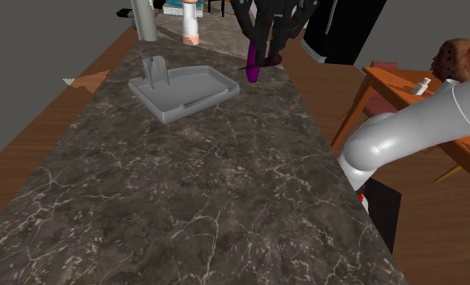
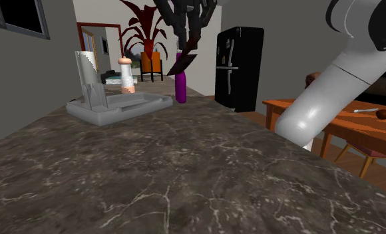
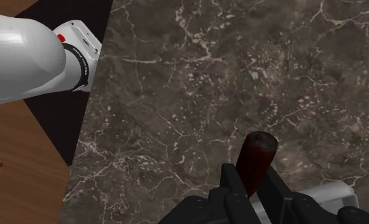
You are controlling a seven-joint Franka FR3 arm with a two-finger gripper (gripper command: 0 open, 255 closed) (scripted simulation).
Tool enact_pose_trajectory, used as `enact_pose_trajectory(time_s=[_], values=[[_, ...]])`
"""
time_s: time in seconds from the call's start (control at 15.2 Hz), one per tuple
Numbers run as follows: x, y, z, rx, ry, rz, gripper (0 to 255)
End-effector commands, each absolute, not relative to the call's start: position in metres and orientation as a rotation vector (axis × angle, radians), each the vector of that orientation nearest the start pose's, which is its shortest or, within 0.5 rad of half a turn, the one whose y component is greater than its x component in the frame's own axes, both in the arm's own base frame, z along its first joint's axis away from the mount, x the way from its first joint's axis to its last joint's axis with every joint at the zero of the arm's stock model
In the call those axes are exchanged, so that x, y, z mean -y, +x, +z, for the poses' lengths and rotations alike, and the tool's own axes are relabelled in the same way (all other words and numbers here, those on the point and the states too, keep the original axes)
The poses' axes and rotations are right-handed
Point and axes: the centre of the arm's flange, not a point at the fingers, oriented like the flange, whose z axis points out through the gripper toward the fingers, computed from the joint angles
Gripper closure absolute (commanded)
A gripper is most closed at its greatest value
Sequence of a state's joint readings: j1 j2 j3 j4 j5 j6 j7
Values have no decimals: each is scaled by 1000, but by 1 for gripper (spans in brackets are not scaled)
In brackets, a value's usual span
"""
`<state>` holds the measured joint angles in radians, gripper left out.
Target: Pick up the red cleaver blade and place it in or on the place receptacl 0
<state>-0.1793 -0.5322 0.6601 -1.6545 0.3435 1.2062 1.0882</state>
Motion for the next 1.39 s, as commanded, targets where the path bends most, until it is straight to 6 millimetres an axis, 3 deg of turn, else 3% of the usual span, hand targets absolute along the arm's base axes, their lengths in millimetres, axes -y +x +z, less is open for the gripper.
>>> enact_pose_trajectory(time_s=[0.0,0.79,1.32], values=[[-307,277,731,-876,-3035,44,255],[-335,432,747,-876,-3035,44,255],[-336,438,711,-876,-3035,44,255]])
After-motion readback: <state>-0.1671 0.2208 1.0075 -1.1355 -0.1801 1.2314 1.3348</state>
